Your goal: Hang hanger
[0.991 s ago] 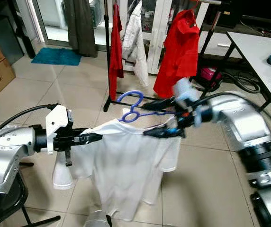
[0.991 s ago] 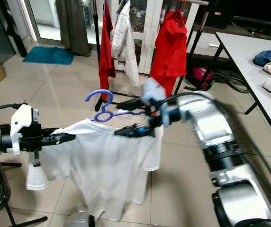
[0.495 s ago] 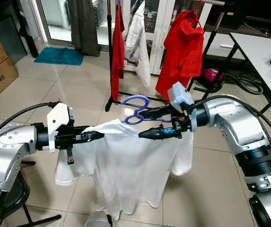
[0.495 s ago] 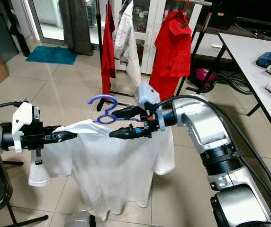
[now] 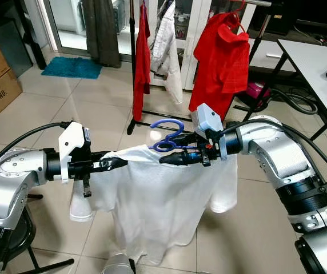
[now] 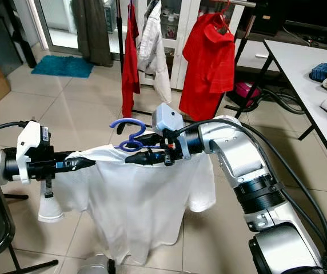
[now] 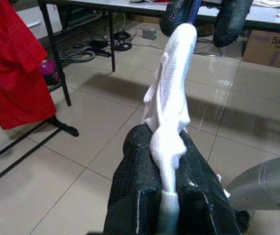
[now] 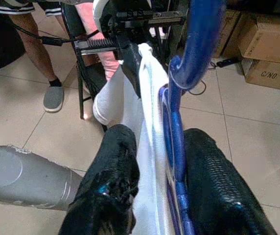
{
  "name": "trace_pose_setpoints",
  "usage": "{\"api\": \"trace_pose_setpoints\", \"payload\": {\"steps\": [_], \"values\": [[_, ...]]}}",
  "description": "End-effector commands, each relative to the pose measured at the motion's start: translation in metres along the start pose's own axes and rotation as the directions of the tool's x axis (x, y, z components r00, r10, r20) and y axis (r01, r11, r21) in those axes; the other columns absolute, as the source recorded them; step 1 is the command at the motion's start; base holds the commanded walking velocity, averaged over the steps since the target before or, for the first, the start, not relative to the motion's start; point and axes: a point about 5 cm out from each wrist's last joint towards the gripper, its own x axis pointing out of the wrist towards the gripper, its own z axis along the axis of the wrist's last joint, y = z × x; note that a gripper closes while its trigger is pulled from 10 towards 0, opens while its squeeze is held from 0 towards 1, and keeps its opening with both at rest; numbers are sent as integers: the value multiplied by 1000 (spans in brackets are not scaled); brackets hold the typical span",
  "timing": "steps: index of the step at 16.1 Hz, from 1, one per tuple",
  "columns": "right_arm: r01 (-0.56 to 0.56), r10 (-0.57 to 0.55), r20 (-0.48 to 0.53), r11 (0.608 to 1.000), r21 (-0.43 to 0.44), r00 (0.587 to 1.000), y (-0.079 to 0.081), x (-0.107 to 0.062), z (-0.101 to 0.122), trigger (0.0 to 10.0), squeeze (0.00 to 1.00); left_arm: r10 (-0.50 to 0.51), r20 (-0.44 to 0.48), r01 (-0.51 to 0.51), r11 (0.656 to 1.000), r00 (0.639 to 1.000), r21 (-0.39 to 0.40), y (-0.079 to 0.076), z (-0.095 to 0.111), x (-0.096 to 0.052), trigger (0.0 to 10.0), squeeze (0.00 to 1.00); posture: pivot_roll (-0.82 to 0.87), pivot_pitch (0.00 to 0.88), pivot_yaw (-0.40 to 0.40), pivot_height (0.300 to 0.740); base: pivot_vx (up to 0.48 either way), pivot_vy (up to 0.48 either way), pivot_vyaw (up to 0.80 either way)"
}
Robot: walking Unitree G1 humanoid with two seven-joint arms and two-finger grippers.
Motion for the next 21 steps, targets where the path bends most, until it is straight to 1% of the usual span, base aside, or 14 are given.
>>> {"api": "trace_pose_setpoints", "payload": {"steps": [1, 7, 10, 13, 14, 15, 16, 17, 18, 19, 21], "values": [[-16, 15, -16, 1000, -9, 1000, 0, 3, 0, 0, 0, 19, 81, -23, 999, 997, 43, 7, 19, -1, 0, 0, 1, 0, -36, 740, 0, 0, 0], [-10, 10, -25, 1000, 18, 1000, 0, 2, -4, 0, 0, 35, 83, -38, 999, 996, 33, 10, 18, -2, 0, 0, -7, 0, -31, 740, 0, 0, 0], [5, -6, 22, 1000, 24, 1000, 4, 0, -2, 0, 0, 43, 98, -47, 998, 994, 32, 11, 20, 1, 0, 0, -11, 0, -29, 740, 0, 0, 0], [29, -31, 63, 999, 40, 998, 4, 2, 2, 0, 0, 56, 96, -61, 997, 994, 44, 12, 19, 1, 0, 0, -2, 0, -39, 740, 0, 0, 0], [25, -28, 64, 999, 44, 998, 6, 2, 1, 0, 0, 54, 92, -58, 998, 994, 35, 12, 18, 1, 10000, 0, -3, 0, -36, 740, 0, 0, 0], [19, -22, 57, 999, 49, 998, 7, 1, -2, 0, 0, 46, 81, -49, 998, 996, 31, 11, 17, -1, 10000, 702, -3, 0, -35, 740, 0, 0, 0], [17, -20, 53, 999, 51, 998, 7, 0, -3, 0, 0, 42, 76, -45, 998, 996, 34, 11, 17, -2, 10000, 702, -3, 0, -35, 740, 0, 0, 0], [20, -23, 46, 998, 66, 999, 8, -4, -6, 0, 0, 40, 86, -43, 999, 995, 33, 11, 18, -4, 10000, 1000, -1, 0, -38, 740, 0, 0, 0], [31, -33, 36, 997, 72, 999, 8, -8, -8, 0, 0, 43, 89, -46, 998, 995, 33, 12, 19, -6, 10000, 1000, 0, 0, -39, 740, 0, 0, 0], [58, -60, 20, 994, 88, 998, 7, -17, -11, 0, 0, 57, 92, -60, 998, 994, 33, 14, 21, -13, 10000, 1000, -2, 0, -38, 740, 0, 0, 0], [91, -92, 8, 991, 94, 996, 5, -24, -14, 0, 0, 82, 97, -86, 996, 992, 29, 16, 24, -20, 10000, 1000, -2, 0, -38, 740, 0, 0, 0]]}}
